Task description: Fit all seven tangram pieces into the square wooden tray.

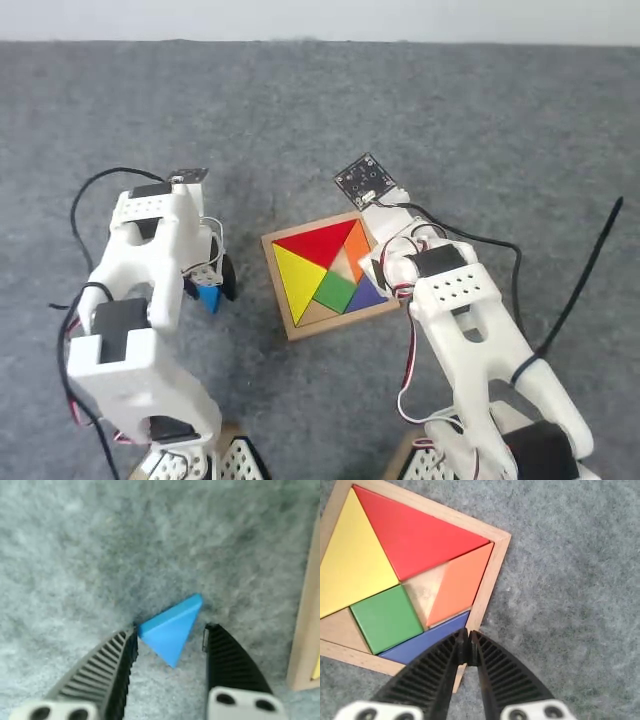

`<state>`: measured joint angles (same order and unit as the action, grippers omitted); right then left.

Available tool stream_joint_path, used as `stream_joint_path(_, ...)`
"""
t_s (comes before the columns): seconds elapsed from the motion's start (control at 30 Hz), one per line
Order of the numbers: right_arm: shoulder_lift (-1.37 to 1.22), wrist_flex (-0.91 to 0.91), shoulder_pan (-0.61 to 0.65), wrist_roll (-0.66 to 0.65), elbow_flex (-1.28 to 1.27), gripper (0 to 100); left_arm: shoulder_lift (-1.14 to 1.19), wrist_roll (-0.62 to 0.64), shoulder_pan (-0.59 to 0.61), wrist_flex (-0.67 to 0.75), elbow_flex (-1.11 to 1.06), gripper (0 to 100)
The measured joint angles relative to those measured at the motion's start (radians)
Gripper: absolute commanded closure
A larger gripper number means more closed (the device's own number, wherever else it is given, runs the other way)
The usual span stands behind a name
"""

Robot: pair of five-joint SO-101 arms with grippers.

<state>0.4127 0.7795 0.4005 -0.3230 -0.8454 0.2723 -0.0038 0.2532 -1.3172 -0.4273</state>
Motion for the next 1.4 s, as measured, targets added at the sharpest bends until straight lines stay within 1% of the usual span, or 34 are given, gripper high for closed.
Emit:
stream_joint_path(0.13,0.0,0.0,0.0,0.0,0.0,97.5,0.0,0.0,-0.005,0.0,0.0,84)
stream_joint_path(0.53,0.0,0.0,0.0,0.0,0.0,97.5,-0.003,0.0,-0.018,0.006,0.0,85)
stream_joint_path(0.7,0.0,0.0,0.0,0.0,0.0,97.5,-0.005,0.0,-0.018,0.006,0.0,89)
stream_joint_path(1.1,0.0,0.0,0.0,0.0,0.0,97.5,-0.005,-0.018,-0.018,0.006,0.0,89)
stream_joint_path(1.23,0.0,0.0,0.0,0.0,0.0,97.5,-0.006,-0.018,-0.02,0.008,0.0,92)
stream_joint_path(1.4,0.0,0.0,0.0,0.0,0.0,97.5,-0.008,-0.021,-0.02,0.008,0.0,93)
